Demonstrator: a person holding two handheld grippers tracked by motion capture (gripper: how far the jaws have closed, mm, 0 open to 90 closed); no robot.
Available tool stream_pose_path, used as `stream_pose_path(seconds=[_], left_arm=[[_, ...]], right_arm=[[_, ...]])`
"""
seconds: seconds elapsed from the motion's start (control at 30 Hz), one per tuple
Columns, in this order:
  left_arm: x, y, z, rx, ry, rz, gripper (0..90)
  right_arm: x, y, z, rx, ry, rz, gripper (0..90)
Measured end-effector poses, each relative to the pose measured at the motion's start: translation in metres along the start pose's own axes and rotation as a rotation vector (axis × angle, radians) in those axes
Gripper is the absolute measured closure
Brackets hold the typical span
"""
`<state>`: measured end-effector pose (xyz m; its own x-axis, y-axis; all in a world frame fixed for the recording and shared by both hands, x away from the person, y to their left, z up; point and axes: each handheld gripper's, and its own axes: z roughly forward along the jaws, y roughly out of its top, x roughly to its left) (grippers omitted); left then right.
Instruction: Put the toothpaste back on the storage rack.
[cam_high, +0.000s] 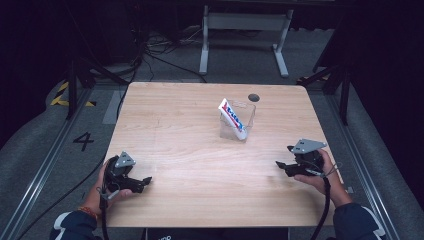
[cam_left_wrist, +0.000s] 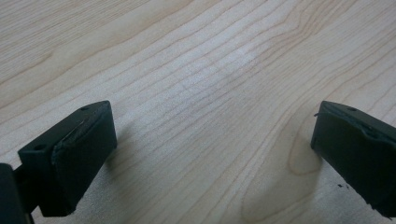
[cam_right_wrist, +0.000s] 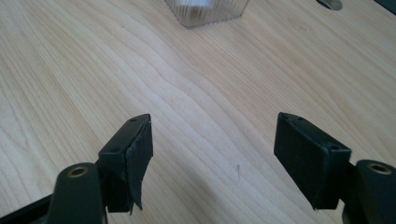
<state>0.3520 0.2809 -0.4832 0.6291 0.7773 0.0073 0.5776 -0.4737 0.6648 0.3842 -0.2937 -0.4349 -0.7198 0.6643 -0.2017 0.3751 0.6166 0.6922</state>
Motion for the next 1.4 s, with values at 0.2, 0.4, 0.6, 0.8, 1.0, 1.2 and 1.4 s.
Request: stream_pose_path(seconds=[0.2, 0.4, 0.6, 0.8, 1.0, 1.2, 1.4], left_arm=[[0.0, 0.0, 0.0, 0.001, 0.0, 0.0, 0.6], [0.0, 0.0, 0.0, 0.0, 0.0, 0.0, 0.6], [0.0, 0.0, 0.0, 0.0, 0.0, -0.001, 0.6], [0.0, 0.0, 0.0, 0.0, 0.0, -0.001, 0.5], [0.0, 0.0, 0.0, 0.0, 0.0, 0.0, 0.6], [0.0, 0.0, 0.0, 0.001, 0.0, 0.001, 0.5], [0.0, 0.0, 0.0, 0.001, 0.006, 0.0, 0.6]], right_arm=[[-0.001, -0.013, -0.003, 0.008, 0.0, 0.02, 28.9], [-0.001, -0.024, -0.004, 0.016, 0.001, 0.037, 28.5], [-0.001, -0.04, -0.008, 0.017, 0.008, 0.09, 26.9], [-0.002, -0.063, -0.01, 0.013, 0.026, 0.163, 25.6], [-0.002, -0.08, -0.011, -0.006, 0.035, 0.224, 23.1], [-0.002, -0.088, -0.013, -0.04, 0.033, 0.258, 21.9], [-0.002, -0.088, -0.013, -0.04, 0.033, 0.26, 21.8]])
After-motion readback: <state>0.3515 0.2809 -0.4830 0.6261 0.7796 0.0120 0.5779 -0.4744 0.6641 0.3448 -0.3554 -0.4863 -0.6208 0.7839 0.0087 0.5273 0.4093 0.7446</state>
